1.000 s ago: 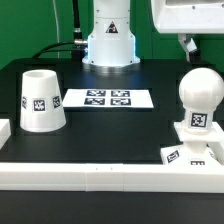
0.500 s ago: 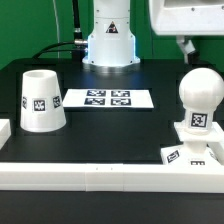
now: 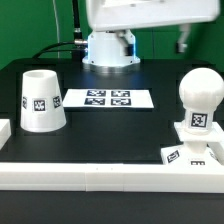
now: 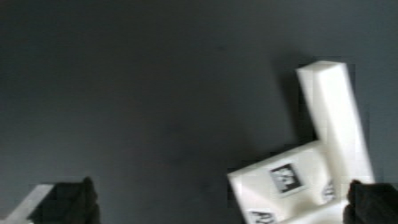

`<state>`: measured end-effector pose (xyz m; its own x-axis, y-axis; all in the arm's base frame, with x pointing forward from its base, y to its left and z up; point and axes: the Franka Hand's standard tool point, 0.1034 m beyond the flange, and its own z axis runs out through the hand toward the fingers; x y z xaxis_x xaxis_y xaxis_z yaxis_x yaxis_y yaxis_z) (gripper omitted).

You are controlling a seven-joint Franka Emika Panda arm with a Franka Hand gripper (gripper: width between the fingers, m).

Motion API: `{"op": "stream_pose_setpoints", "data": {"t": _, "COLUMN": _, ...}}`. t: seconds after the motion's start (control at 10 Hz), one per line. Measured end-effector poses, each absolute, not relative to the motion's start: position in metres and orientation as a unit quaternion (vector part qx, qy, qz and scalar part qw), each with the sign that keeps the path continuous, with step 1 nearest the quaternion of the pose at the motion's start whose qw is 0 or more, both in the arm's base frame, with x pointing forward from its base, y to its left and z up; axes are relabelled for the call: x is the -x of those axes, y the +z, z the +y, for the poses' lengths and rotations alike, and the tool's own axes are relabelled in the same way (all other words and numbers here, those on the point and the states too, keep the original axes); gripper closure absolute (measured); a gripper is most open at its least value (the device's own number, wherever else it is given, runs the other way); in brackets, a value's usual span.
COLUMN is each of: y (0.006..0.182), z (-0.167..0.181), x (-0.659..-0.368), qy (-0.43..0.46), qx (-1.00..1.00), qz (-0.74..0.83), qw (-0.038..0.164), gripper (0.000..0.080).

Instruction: Assemble lamp

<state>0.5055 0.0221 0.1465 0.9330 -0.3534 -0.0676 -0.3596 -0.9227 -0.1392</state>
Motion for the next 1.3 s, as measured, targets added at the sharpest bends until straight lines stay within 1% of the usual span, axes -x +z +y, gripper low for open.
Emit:
{"op": "stream_pose_setpoints", "data": {"t": 0.1, "y": 0.147, "z": 0.01, "x": -0.505, "qy": 0.021, "qx": 0.978, "qz": 0.192, "qw": 0.074, "gripper": 0.0101}}
{"op": "stream_pose_setpoints", "data": {"t": 0.6, "y": 0.146, "z": 0.013, "x": -0.505, "qy": 0.022, "qx": 0.979, "qz": 0.189, "qw": 0.074, "gripper": 0.0101}}
{"op": "stream_pose_setpoints", "data": {"t": 0.7, "y": 0.145, "z": 0.009, "x": -0.5, "qy": 0.02, "qx": 0.985, "qz": 0.155, "qw": 0.074, "gripper": 0.0101}}
{"op": "stream_pose_setpoints", "data": {"t": 0.8, "y": 0.142, "z": -0.008, "x": -0.485, "qy": 0.023, "qx": 0.99, "qz": 0.119, "qw": 0.074, "gripper": 0.0101}}
{"op": "stream_pose_setpoints", "data": {"t": 1.0, "y": 0.144, "z": -0.038, "x": -0.467, "qy": 0.022, "qx": 0.992, "qz": 0.101, "qw": 0.074, "gripper": 0.0101}}
{"op": "stream_pose_setpoints", "data": {"t": 1.1, "y": 0.143, "z": -0.049, "x": -0.463, "qy": 0.02, "qx": 0.994, "qz": 0.084, "qw": 0.074, "gripper": 0.0101}}
{"op": "stream_pose_setpoints", "data": {"t": 1.3, "y": 0.144, "z": -0.085, "x": -0.458, "qy": 0.013, "qx": 0.995, "qz": 0.06, "qw": 0.073, "gripper": 0.0101}}
